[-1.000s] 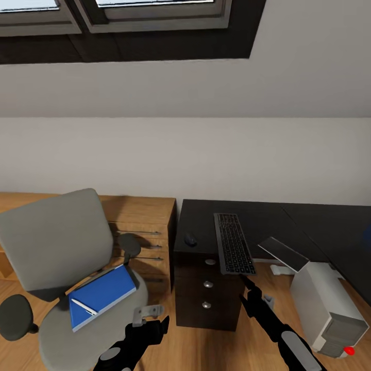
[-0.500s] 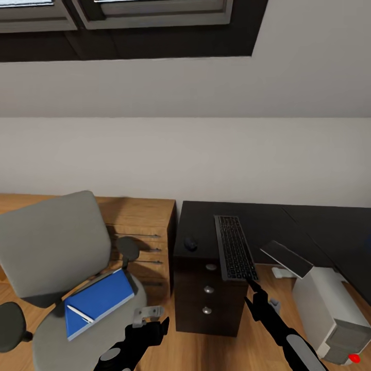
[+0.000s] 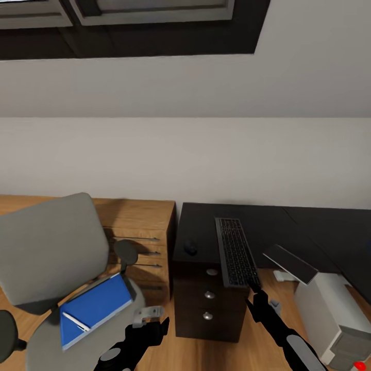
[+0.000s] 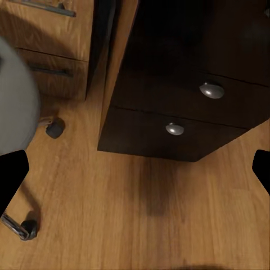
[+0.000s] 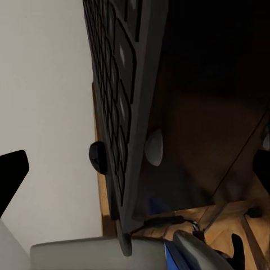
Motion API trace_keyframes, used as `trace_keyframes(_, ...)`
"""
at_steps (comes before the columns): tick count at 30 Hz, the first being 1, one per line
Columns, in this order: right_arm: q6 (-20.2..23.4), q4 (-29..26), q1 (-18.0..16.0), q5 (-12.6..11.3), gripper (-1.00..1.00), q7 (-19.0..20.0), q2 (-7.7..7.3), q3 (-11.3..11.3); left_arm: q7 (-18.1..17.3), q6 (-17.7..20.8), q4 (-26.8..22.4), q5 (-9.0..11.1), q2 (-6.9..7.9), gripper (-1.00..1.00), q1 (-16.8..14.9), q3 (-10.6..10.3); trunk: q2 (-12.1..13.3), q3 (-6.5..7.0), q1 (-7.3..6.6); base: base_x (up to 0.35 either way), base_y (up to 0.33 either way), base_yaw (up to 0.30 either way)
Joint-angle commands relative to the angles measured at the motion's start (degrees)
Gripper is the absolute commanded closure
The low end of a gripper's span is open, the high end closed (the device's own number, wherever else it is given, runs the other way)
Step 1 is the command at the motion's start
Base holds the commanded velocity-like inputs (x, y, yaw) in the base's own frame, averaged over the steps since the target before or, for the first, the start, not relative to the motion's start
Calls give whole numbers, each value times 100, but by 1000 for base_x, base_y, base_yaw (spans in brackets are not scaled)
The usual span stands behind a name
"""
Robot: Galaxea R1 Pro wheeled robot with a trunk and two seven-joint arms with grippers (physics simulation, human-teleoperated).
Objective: In the bedroom, organize the workspace by keeping the computer under the desk, ensuring the monitor is on the desk, placing the keyboard on the desk next to the monitor, placing the mouse on the desk next to the keyboard, moving the folder from the swivel chair onto the desk next to the mouse, stacking the notebook on top of the folder with the pen on top of the notebook, and positioning the swivel chair next to the desk.
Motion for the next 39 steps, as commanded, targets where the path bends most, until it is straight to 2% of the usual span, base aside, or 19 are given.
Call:
trace_keyframes(1,53,3,-4,-50,-100,4,1,-15,58,7,-8,61,6,-100,-6,-14,-3,-6,2,227,0,0)
trace_keyframes(21,46,-1,-4,-50,-100,2,1,-10,58,6,0,64,6,-100,-6,-15,-3,-6,2,65,0,0)
trace_keyframes(22,46,-1,-4,-50,100,2,1,-8,58,6,0,64,6,-100,-6,-17,-3,-6,2,3,0,0)
trace_keyframes(35,46,-8,-4,-41,100,2,1,1,58,6,5,65,6,-100,-6,-27,-3,-6,2,0,0,0)
trace_keyframes(39,44,-9,-4,-37,100,2,1,2,60,6,4,62,6,-100,-6,-145,77,30,-42,0,0,0)
